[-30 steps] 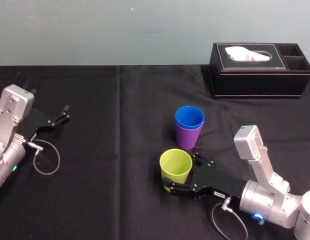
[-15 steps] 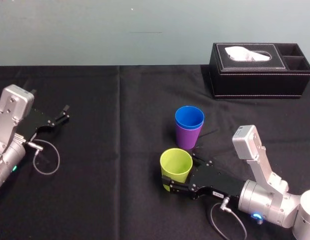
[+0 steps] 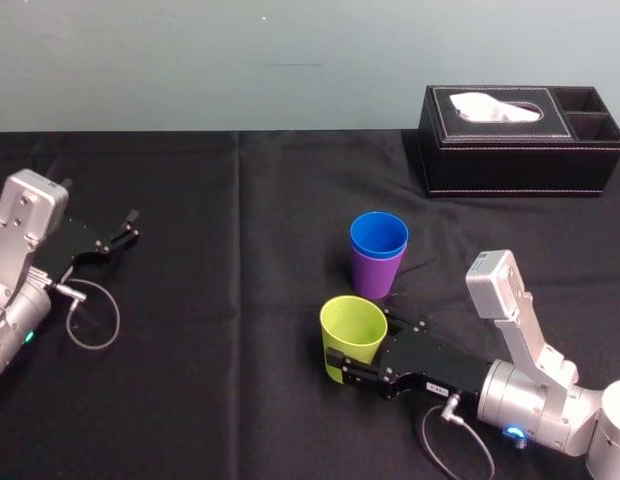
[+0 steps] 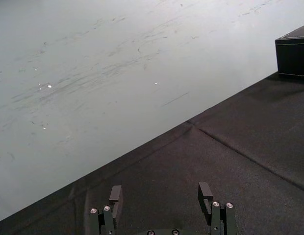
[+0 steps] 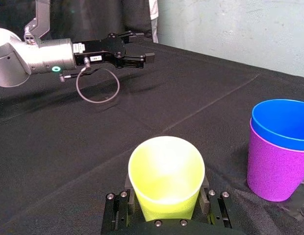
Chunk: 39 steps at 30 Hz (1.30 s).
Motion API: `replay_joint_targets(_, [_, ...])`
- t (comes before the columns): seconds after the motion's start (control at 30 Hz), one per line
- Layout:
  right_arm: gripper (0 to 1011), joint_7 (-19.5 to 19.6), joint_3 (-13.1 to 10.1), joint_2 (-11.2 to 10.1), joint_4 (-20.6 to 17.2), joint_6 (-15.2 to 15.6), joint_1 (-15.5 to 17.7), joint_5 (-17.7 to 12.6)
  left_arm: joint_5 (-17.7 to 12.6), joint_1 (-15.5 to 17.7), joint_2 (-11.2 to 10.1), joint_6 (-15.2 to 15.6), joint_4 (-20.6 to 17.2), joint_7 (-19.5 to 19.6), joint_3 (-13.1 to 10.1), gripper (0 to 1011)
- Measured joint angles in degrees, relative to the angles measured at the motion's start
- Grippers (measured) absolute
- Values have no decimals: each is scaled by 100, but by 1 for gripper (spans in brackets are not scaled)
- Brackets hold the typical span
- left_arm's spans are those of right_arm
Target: Stack the three plastic cups sequentially using one hand.
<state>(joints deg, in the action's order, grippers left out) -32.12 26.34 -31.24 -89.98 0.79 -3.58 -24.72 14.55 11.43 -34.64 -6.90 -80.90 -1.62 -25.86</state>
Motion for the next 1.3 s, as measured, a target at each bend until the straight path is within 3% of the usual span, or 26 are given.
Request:
replay_joint_targets(0.4, [729,9,-16,-11,-28,1,19,-5,0,0,0,0,0,0,0,1011])
replay_joint_targets(0.63, [728,373,-287,-254,-839,278,368,-93,0,0,0,0,0,0,0,1011])
replay_joint_targets(0.87, [729,705,-696,-607,-1828,765,672,-276,0,0,0,0,0,0,0,1012])
replay_joint_targets(1.07, [729,849,-952,-721,-2119,1008,715,-483,0,0,0,0,0,0,0,1011])
replay_joint_targets(1.3, [729,935,-1065,-742,-2076,1153,487,-612,0,1,0,0,0,0,0,1011])
